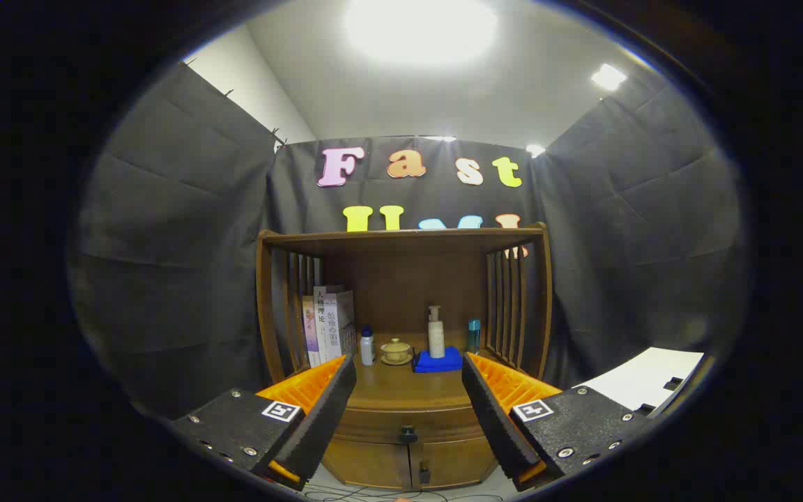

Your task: Pull open the drawer, take out the items inside it, and place them on the countertop above the cabinet.

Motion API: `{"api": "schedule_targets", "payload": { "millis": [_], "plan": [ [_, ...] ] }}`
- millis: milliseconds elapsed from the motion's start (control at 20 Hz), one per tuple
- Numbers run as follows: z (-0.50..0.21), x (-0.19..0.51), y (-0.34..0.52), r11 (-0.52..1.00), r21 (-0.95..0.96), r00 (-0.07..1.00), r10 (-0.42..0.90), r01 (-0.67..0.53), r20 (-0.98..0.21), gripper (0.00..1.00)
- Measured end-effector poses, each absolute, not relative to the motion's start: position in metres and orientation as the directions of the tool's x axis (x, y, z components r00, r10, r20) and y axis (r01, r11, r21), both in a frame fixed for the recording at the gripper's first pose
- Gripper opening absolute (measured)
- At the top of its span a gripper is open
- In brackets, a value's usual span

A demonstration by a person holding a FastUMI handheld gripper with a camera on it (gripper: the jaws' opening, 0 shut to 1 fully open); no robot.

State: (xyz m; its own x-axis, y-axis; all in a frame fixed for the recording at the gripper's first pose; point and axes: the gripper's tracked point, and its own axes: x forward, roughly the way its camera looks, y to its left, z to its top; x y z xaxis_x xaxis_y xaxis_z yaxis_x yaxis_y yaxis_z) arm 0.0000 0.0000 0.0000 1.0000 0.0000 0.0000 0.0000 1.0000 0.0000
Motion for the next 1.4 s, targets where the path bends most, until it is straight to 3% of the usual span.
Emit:
{"api": "schedule_targets", "payload": {
  "millis": [1000, 1400],
  "plan": [
    [-0.016, 0.018, -0.038, 0.998, 0.04, 0.998, -0.056, 0.057, -0.027, 0.93],
    [-0.024, 0.034, -0.037, 0.993, -0.12, 1.0, 0.002, -0.001, 0.008, 0.93]
  ]
}}
